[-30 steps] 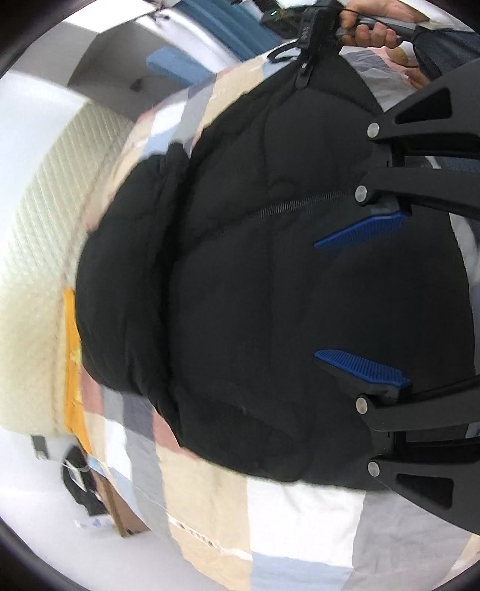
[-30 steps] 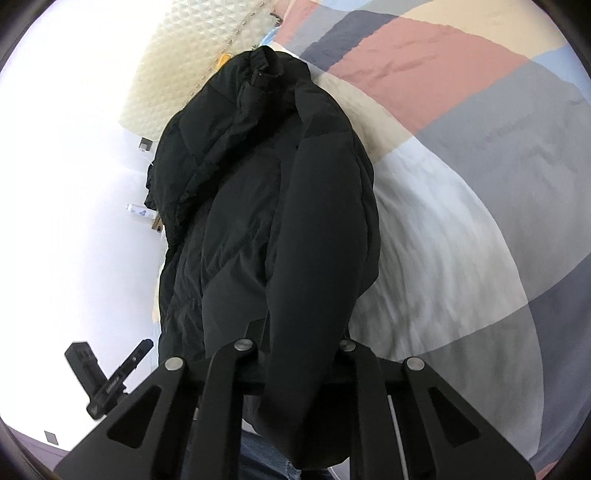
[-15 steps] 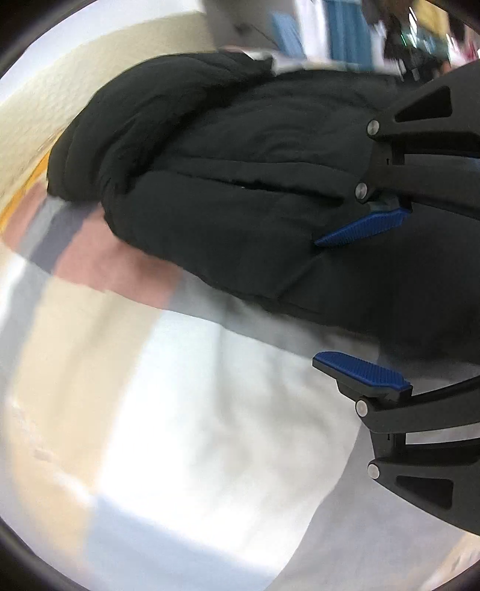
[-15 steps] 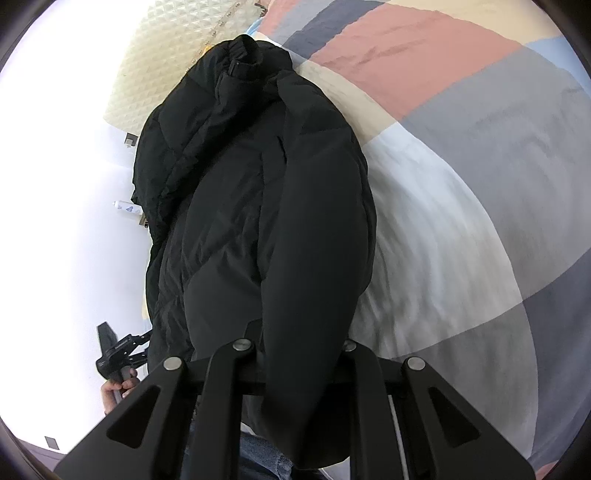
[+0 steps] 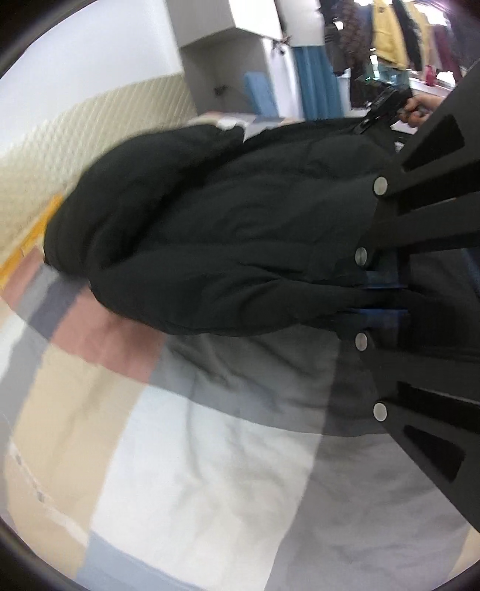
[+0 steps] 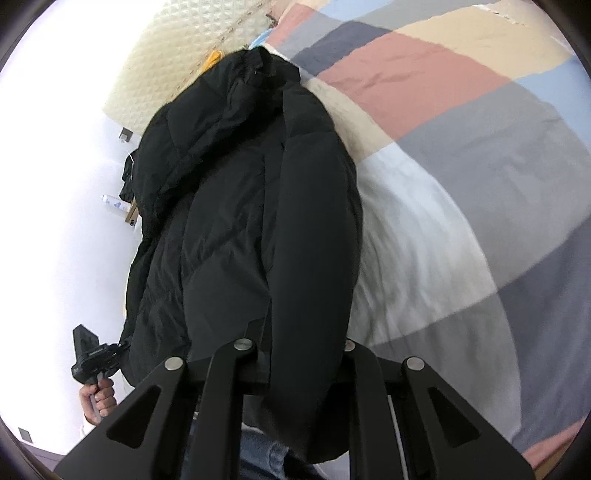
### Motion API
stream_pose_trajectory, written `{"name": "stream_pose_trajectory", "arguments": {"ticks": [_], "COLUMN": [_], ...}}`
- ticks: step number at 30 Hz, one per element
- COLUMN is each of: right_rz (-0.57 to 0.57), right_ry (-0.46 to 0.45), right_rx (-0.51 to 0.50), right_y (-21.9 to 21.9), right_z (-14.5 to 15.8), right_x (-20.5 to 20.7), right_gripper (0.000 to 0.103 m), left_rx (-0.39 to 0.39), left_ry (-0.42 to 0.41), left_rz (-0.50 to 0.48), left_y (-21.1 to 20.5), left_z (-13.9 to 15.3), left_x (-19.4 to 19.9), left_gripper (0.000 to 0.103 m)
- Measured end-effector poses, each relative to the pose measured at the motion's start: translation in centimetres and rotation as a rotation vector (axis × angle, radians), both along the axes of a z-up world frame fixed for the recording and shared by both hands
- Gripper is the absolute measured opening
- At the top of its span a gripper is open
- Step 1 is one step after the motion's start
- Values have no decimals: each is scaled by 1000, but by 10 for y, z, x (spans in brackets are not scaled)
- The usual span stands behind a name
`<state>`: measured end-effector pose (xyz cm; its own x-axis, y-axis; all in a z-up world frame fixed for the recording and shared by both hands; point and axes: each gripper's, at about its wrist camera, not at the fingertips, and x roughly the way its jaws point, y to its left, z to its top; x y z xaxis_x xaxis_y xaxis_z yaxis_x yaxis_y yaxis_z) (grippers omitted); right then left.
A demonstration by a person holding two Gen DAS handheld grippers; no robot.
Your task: Fold large clothes
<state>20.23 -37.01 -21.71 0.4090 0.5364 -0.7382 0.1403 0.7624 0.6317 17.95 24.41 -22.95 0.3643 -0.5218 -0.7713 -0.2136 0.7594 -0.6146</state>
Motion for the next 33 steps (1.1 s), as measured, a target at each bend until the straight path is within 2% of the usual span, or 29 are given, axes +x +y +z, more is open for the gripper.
{"name": "stream_pose_trajectory", "arguments": {"ticks": [2,5,7,10,11,13,16,17,20,21,26,28,31,33], "right_rz": [-7,-7,-40,-53,-55,-68,-60,-60,-73,-76,-37,18,102,139], "right_ry": [15,60,106,141,137,110,23,-4,-97,-144,-405,-507,-588,-636], "right_rx": [1,-26,-31,-76,-94,-156,-226,-279,-367,-392,-390,-375,-381,-377], "right_y": [-5,-10,-16,-21,-22,-27,-31,-31,-26,-20,41,85,145,181], "right_z": [1,-5,-12,-15,-13,-5,17,26,53,67,123,141,154,159], "right_x": [-3,-4,-2,4,4,4,5,8,20,28,77,107,139,163], "right_gripper": [13,15,24,38,41,58,62,62,62,62,62,56,38,33], "left_rx": [10,43,69,60,77,154,275,307,374,395,439,431,435,457], "left_ry": [-7,19,65,120,134,150,61,25,-76,-132,-296,-360,-430,-472], "left_rz": [-24,-45,-47,-29,-26,-9,9,20,38,46,65,38,11,0], "left_y": [-1,-7,-7,-2,1,6,5,2,-5,-13,-53,-86,-122,-152], "left_z": [11,13,11,6,7,20,56,69,103,119,158,167,171,164], "left_x": [-7,-9,-5,-3,-2,-6,-9,-6,10,21,81,120,168,198], "left_gripper": [5,6,10,16,20,21,21,21,24,27,28,28,28,28]}}
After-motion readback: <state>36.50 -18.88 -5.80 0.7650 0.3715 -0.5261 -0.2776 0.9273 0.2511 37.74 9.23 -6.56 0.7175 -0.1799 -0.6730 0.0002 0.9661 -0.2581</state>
